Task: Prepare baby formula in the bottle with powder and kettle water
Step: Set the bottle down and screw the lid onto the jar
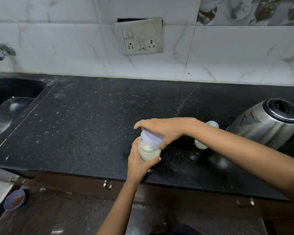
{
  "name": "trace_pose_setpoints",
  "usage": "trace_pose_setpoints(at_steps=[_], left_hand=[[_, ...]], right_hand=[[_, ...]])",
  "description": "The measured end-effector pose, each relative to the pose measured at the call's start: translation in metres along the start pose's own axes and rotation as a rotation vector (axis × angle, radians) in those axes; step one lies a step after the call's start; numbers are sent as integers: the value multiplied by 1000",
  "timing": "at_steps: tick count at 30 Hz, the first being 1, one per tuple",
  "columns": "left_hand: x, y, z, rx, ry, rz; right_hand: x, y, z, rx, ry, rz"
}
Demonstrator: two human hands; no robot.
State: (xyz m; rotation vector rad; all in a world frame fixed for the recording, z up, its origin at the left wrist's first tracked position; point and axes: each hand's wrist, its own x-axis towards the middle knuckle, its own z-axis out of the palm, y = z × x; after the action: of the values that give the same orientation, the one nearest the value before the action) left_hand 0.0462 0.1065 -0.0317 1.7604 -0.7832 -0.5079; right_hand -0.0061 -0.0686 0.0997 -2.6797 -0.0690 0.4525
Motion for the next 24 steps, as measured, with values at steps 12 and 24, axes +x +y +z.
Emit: trace_pose_setpoints(at_steps=[12, 24], left_hand=[[1, -4, 7, 7, 32, -94], [-2, -2, 8, 6, 52, -105]], right_hand=[[21, -10, 76, -453, 390, 85], [6, -24, 27, -763, 122, -208]])
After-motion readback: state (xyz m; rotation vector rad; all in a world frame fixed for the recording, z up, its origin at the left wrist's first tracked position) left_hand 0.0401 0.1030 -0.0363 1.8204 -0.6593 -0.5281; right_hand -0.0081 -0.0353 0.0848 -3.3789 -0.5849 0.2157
